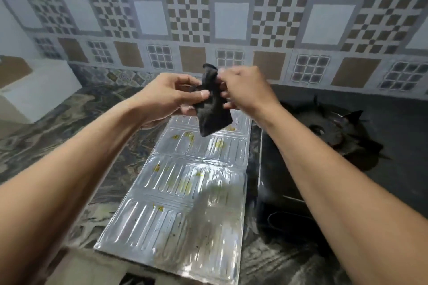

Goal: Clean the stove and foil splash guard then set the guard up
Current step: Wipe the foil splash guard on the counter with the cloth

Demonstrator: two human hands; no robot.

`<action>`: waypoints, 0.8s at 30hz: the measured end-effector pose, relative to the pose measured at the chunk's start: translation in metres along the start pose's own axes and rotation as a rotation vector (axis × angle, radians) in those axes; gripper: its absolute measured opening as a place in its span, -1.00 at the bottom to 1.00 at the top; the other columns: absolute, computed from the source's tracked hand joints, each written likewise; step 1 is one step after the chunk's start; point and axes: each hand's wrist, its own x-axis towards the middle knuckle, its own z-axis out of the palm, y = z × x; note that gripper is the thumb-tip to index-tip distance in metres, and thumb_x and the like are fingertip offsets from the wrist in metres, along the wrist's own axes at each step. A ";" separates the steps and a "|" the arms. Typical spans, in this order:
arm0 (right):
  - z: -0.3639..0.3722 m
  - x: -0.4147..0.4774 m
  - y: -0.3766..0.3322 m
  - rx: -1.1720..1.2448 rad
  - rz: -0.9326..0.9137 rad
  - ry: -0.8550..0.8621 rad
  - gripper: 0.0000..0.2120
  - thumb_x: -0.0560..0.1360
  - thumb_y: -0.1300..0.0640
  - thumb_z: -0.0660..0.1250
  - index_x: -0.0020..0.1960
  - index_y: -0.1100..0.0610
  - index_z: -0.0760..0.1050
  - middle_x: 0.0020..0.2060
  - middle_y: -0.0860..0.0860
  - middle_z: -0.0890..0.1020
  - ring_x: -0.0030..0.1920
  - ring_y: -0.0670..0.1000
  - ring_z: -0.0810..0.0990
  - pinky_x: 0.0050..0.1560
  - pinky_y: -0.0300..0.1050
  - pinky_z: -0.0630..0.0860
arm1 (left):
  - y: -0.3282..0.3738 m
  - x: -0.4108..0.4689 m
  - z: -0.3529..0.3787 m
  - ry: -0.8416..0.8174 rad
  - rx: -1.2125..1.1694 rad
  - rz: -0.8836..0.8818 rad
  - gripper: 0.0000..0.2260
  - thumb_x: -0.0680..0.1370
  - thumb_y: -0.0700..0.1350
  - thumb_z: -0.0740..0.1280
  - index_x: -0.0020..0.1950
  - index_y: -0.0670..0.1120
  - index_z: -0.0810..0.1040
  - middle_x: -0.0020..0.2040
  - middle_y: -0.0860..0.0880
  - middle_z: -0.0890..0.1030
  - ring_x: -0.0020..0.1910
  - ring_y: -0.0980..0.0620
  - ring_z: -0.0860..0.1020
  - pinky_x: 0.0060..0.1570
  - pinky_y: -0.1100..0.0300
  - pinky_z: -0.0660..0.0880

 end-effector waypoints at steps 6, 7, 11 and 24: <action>0.054 0.046 0.010 0.105 0.153 0.048 -0.75 0.45 0.03 0.49 0.00 0.18 0.61 -0.08 0.10 0.69 -0.06 0.09 0.71 -0.09 0.10 0.69 | -0.026 0.056 -0.063 -0.114 0.040 -0.067 -0.75 0.41 -0.31 0.46 0.06 -0.15 0.64 -0.06 -0.06 0.72 -0.14 0.08 0.69 -0.18 0.28 0.60; 0.059 0.054 0.013 0.129 0.183 0.072 -0.87 0.47 0.17 0.47 -0.02 0.18 0.60 -0.10 0.11 0.68 -0.05 0.11 0.70 -0.10 0.11 0.68 | -0.030 0.067 -0.072 -0.122 0.039 -0.089 -0.78 0.43 -0.33 0.45 0.04 -0.14 0.63 -0.08 -0.05 0.71 -0.16 0.09 0.68 -0.21 0.29 0.60; 0.083 0.086 0.036 0.072 0.215 0.137 -0.90 0.48 0.27 0.36 -0.10 0.10 0.61 -0.12 0.10 0.70 -0.07 0.11 0.69 -0.01 0.19 0.65 | -0.050 0.104 -0.098 -0.126 0.020 -0.155 -0.86 0.52 -0.33 0.40 0.01 -0.12 0.63 -0.13 -0.05 0.69 -0.19 0.08 0.67 -0.25 0.29 0.59; 0.124 0.155 0.088 -0.189 0.226 0.177 -0.78 0.49 0.21 0.41 0.12 0.06 0.58 -0.11 -0.06 0.67 -0.11 -0.06 0.61 -0.25 -0.31 0.46 | -0.099 0.203 -0.132 -0.142 0.071 -0.284 -0.79 0.61 -0.14 0.17 0.09 -0.08 0.60 0.02 -0.10 0.73 -0.18 0.05 0.54 -0.25 0.18 0.40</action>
